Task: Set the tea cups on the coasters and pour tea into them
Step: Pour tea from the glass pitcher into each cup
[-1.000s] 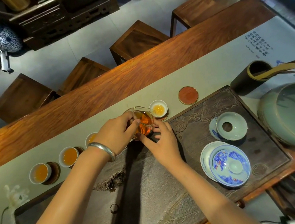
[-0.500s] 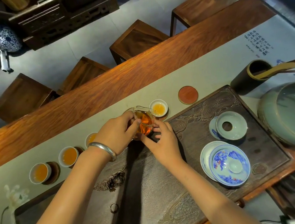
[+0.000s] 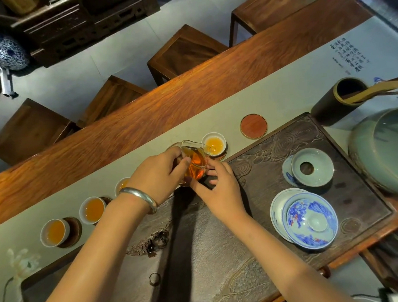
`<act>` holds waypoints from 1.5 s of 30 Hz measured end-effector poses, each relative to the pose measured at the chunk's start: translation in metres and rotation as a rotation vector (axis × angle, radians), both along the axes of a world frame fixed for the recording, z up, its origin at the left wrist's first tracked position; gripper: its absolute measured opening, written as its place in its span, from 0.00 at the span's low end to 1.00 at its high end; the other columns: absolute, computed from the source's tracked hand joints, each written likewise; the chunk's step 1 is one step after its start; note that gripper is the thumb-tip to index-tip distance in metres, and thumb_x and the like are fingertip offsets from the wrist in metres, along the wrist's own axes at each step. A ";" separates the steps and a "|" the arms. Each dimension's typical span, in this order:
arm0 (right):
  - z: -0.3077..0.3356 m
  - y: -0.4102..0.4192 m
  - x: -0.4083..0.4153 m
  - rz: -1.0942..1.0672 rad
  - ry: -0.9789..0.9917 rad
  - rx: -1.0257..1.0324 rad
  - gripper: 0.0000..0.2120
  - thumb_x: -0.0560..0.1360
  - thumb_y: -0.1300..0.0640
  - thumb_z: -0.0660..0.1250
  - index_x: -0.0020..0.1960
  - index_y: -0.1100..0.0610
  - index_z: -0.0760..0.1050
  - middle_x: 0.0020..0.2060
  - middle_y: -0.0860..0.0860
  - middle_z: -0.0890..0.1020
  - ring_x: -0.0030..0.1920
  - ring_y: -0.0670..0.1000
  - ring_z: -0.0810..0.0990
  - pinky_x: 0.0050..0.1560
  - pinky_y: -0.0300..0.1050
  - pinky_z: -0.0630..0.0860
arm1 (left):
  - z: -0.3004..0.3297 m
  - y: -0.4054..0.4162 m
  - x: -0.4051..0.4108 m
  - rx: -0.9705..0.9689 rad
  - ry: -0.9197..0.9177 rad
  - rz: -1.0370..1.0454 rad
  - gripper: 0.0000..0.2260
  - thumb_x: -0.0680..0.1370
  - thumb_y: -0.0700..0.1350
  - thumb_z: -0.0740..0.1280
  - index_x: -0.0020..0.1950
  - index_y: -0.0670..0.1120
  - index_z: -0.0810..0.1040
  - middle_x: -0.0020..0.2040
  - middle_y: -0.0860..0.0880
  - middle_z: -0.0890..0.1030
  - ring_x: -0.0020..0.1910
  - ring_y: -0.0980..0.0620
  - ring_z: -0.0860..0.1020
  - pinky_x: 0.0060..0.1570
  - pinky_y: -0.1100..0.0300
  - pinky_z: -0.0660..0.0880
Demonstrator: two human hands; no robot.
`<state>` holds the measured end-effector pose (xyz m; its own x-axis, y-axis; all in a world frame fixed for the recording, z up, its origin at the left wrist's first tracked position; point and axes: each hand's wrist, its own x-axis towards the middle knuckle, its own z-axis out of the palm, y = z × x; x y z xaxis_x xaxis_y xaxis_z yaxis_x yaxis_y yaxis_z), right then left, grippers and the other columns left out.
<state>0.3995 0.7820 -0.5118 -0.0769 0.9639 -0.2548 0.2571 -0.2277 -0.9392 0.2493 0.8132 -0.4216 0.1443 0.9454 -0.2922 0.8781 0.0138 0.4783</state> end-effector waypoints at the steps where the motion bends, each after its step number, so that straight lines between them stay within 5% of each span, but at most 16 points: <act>1: 0.000 0.000 0.000 -0.002 0.006 -0.001 0.36 0.64 0.32 0.70 0.67 0.47 0.70 0.56 0.39 0.71 0.57 0.39 0.75 0.51 0.31 0.73 | 0.000 0.000 0.000 -0.002 0.001 -0.003 0.10 0.79 0.55 0.56 0.42 0.53 0.70 0.30 0.53 0.75 0.28 0.56 0.73 0.27 0.59 0.64; 18: -0.003 0.000 0.002 -0.011 0.010 -0.026 0.36 0.65 0.34 0.70 0.68 0.50 0.70 0.57 0.42 0.72 0.58 0.41 0.76 0.55 0.39 0.77 | 0.002 0.004 0.005 -0.017 0.017 -0.011 0.10 0.79 0.55 0.56 0.45 0.52 0.71 0.33 0.51 0.77 0.31 0.53 0.75 0.31 0.56 0.70; 24: -0.001 0.000 0.000 -0.019 0.004 -0.025 0.36 0.63 0.31 0.69 0.67 0.47 0.70 0.53 0.34 0.70 0.57 0.39 0.75 0.52 0.34 0.75 | 0.002 0.005 0.004 -0.021 0.016 -0.019 0.08 0.79 0.55 0.56 0.46 0.53 0.71 0.33 0.53 0.76 0.30 0.56 0.74 0.28 0.58 0.67; 37: 0.001 -0.001 0.001 -0.007 0.023 -0.025 0.36 0.63 0.33 0.69 0.67 0.49 0.71 0.57 0.43 0.73 0.58 0.41 0.76 0.55 0.38 0.76 | 0.000 0.003 0.003 -0.017 0.018 -0.019 0.08 0.79 0.55 0.56 0.45 0.54 0.69 0.33 0.54 0.76 0.31 0.56 0.74 0.28 0.59 0.66; 45: 0.002 0.000 0.002 -0.015 0.006 -0.021 0.32 0.67 0.39 0.72 0.67 0.50 0.70 0.54 0.38 0.71 0.57 0.40 0.75 0.52 0.33 0.74 | 0.002 0.005 0.004 -0.002 0.011 -0.018 0.09 0.78 0.56 0.55 0.44 0.54 0.70 0.33 0.54 0.76 0.31 0.56 0.74 0.27 0.59 0.66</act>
